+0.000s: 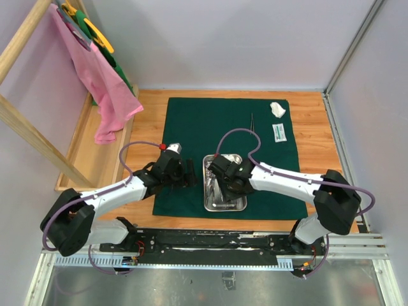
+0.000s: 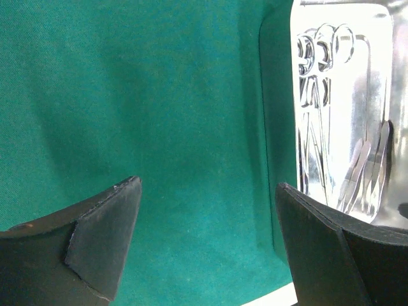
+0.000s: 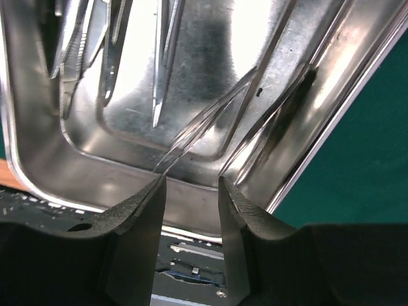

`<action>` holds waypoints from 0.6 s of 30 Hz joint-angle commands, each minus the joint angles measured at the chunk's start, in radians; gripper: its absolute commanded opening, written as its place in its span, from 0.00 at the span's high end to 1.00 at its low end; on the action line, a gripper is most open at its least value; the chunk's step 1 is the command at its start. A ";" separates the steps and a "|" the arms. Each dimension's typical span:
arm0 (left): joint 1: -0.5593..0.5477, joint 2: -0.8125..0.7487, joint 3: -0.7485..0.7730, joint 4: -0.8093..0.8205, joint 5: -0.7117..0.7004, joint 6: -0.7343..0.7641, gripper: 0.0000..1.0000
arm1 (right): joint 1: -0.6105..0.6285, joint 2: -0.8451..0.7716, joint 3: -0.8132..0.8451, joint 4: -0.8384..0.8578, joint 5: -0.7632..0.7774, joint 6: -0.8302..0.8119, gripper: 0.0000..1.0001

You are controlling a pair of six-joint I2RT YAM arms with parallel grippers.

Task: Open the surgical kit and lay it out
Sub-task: Pick up the medical item from the container.

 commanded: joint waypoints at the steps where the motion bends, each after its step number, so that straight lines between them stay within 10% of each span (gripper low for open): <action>1: 0.004 -0.021 -0.010 0.011 0.009 0.007 0.10 | -0.005 0.059 0.005 0.021 0.074 0.044 0.61; 18: 0.004 0.004 -0.013 0.018 0.011 0.007 0.10 | -0.084 0.213 -0.020 0.159 0.035 0.017 0.63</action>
